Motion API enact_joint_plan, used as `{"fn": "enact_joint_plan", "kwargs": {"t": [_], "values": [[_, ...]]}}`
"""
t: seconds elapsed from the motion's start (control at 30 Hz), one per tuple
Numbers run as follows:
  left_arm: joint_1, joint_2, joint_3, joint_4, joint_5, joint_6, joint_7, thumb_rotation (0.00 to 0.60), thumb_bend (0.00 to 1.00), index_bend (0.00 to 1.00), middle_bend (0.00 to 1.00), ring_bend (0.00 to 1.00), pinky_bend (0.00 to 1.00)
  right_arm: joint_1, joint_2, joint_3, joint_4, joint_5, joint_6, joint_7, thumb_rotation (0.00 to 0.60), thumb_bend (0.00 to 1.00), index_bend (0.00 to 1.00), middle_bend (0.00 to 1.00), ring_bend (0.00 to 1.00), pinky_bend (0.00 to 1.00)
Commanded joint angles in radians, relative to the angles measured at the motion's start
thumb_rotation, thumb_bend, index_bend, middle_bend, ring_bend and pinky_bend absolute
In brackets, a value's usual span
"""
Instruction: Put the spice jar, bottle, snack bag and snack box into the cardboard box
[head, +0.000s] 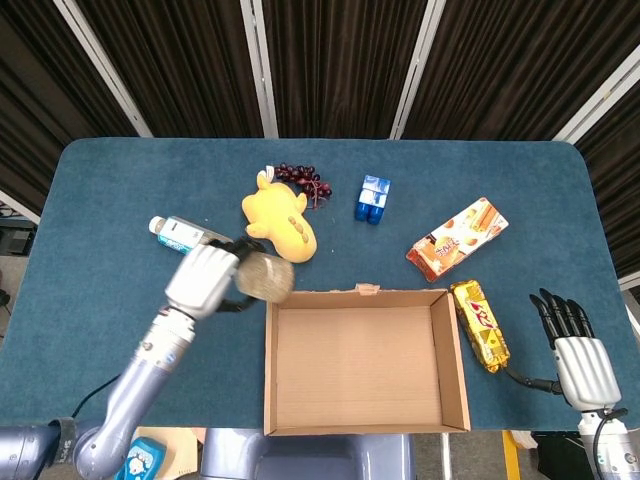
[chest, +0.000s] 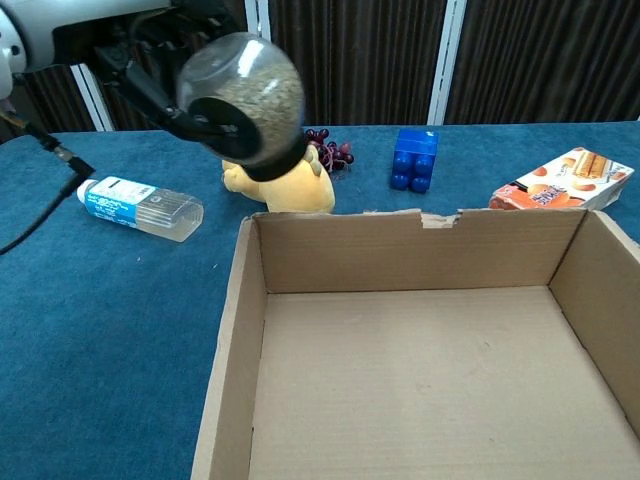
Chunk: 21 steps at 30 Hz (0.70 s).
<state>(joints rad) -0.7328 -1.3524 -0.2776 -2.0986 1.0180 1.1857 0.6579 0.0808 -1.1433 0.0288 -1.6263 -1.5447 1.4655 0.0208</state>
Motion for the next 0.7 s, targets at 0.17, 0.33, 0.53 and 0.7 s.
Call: {"fn": "enact_joint_plan", "kwargs": {"t": [0.17,0.33,0.53,0.7], "values": [[-0.088,-0.139,0.060,-0.050,-0.003,-0.045,0.109,0.600,0.25,0.25,0.08,0.14,0.23,-0.001,0.003,0.004,-0.002,0.009,0.000,0.005,0.600,0.00,0.00,0.00,0.00,0.00],[-0.124,-0.179,0.093,-0.056,-0.104,-0.044,0.202,0.600,0.07,0.00,0.00,0.00,0.00,-0.002,0.006,0.004,-0.003,0.014,-0.003,0.009,0.600,0.00,0.00,0.00,0.00,0.00],[-0.128,-0.161,0.087,-0.068,-0.155,0.001,0.229,0.600,0.05,0.00,0.00,0.00,0.00,-0.001,0.009,0.005,-0.004,0.017,-0.008,0.012,0.600,0.00,0.00,0.00,0.00,0.00],[-0.102,-0.081,0.081,-0.061,-0.163,0.039,0.205,0.600,0.05,0.00,0.00,0.00,0.00,0.000,0.008,0.004,-0.006,0.020,-0.011,0.007,0.600,0.00,0.00,0.00,0.00,0.00]]}}
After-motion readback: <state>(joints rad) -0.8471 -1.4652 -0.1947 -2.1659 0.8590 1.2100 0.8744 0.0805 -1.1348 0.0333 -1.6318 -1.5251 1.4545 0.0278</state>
